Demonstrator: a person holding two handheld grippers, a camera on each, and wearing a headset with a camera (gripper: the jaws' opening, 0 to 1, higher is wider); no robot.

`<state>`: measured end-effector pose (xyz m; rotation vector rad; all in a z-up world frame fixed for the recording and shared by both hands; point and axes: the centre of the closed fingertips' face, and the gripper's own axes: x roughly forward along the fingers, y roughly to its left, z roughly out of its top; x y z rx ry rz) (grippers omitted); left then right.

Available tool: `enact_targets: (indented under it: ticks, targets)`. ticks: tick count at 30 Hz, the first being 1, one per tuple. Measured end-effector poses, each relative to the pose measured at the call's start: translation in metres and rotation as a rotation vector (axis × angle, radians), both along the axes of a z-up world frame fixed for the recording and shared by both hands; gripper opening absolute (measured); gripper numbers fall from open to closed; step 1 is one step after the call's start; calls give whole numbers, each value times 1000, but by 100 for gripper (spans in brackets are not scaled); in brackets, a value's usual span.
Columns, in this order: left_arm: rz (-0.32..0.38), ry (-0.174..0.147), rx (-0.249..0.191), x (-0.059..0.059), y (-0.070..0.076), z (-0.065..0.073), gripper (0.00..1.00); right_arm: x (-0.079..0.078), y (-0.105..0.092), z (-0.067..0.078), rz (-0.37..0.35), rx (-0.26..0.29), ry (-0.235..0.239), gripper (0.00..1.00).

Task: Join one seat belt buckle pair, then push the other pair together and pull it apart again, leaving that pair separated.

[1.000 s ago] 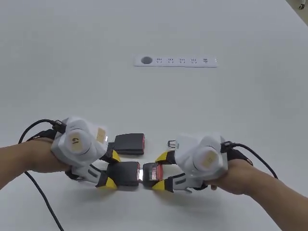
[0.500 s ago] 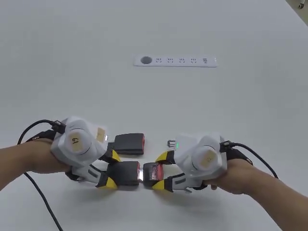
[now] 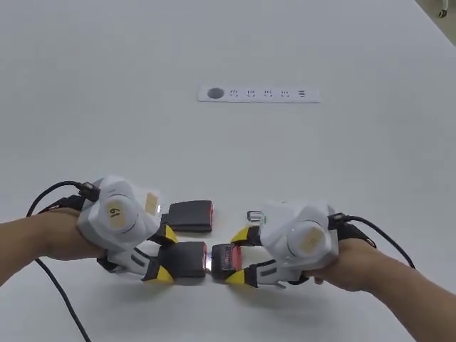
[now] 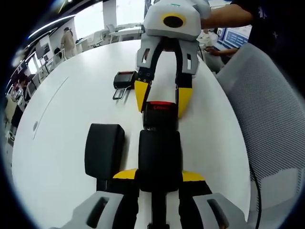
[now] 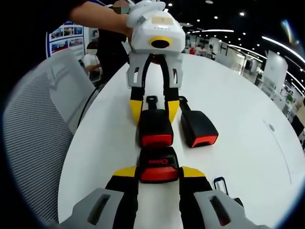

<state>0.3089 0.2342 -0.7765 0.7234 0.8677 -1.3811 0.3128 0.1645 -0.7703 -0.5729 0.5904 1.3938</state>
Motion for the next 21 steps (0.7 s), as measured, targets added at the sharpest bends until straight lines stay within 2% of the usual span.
enact_targets:
  ticks: [3, 6, 9, 10, 17, 19, 21]
  targets:
    - [4, 5, 1, 0, -1, 0, 32, -1, 1, 1, -2, 2, 6, 28]
    - [-12, -6, 17, 0, 0, 0, 32, -1, 2, 1, 4, -13, -2, 29]
    - [-5, 8, -10, -1, 2, 0, 32, -1, -2, 1, 4, 3, 12, 29]
    - [-6, 3, -16, -1, 1, 1, 32, -3, -2, 2, 9, 5, 9, 29]
    - [-18, 5, -24, -1, 0, 1, 33, -5, -3, 3, 6, 6, 28, 30]
    - [-26, 3, -18, 0, -1, 1, 33, -6, -4, 3, 36, 1, 1, 31]
    - [-30, 1, -17, 0, 0, 1, 33, -6, -3, 4, 37, -1, -3, 31]
